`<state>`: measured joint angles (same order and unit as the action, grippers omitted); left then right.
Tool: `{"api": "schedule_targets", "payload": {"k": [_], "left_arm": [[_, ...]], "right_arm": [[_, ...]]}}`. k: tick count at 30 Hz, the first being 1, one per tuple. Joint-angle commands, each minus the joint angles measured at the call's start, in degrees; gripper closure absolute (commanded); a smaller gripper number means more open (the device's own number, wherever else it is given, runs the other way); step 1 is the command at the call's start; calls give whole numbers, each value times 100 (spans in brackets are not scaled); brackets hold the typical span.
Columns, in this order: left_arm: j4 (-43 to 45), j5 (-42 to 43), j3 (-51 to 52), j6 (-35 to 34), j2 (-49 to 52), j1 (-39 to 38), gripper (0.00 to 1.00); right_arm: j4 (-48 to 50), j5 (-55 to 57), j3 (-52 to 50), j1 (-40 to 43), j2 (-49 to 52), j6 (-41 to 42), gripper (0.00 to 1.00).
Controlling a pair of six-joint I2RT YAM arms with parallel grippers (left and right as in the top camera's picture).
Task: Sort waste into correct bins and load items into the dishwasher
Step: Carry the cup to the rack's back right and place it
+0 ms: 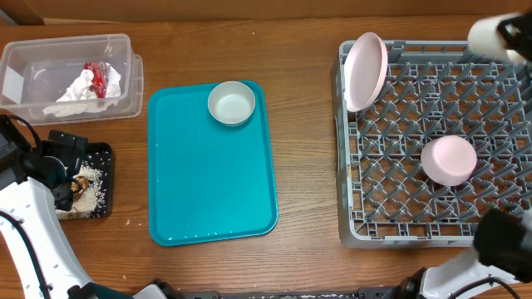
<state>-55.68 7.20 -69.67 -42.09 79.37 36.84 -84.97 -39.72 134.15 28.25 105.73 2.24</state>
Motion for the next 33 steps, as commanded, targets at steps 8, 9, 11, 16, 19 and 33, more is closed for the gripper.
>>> {"api": "schedule_targets", "payload": {"k": [8, 9, 11, 16, 19, 33], "left_arm": [[9, -57, 13, -76, 7, -11, 0], [9, -57, 13, -76, 7, -11, 0], [9, -57, 13, -76, 7, -11, 0], [9, -57, 13, -79, 7, -11, 0], [9, -57, 13, -76, 7, -11, 0], [9, -57, 13, -79, 7, -11, 0]], "right_arm": [[1604, -4553, -3515, 704, 275, -1727, 96], [1886, -4662, -3788, 667, 299, -1720, 96], [2474, -4741, -4271, 577, 407, -1513, 96], [3523, -4734, -4839, 387, 820, -844, 96], [3624, -4586, -4861, 286, 1115, -772, 96], [4444, -2975, -4861, 212, 1325, 195, 96]]}}
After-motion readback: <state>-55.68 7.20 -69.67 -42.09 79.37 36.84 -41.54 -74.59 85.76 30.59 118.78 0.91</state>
